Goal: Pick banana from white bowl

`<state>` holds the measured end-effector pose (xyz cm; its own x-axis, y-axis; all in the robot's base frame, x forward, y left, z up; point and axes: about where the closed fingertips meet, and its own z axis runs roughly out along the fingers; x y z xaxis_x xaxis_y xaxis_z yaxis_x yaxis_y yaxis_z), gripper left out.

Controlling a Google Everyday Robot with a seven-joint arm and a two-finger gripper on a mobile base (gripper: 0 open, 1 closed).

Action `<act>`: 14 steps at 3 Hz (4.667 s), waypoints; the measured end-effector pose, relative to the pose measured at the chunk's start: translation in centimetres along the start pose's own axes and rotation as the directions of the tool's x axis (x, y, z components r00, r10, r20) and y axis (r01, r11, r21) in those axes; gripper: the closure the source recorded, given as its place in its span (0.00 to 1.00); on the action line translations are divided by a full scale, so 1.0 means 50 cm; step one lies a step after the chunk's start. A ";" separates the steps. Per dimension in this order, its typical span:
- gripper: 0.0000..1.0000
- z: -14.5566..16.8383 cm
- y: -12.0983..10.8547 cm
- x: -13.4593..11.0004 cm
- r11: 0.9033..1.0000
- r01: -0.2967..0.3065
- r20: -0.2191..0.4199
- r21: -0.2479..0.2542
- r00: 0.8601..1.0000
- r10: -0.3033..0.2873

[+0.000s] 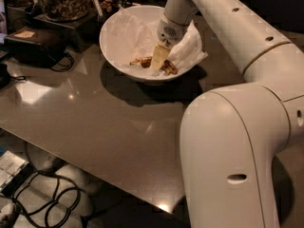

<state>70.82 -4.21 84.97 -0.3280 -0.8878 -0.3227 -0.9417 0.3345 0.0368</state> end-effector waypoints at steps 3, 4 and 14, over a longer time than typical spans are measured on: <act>0.71 0.029 -0.011 0.002 1.000 0.006 0.000 -0.018 1.000 -0.006; 0.95 0.026 -0.012 0.001 1.000 0.008 -0.001 -0.013 1.000 -0.008; 1.00 -0.225 0.242 -0.038 0.980 0.127 0.083 0.153 0.986 -0.141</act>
Offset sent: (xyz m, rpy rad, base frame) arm -0.0009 -0.0074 -0.0096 -0.0066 0.0440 0.0207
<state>59.23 -2.02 96.68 -0.1845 -0.8967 -0.4023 -0.9532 0.2630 -0.1492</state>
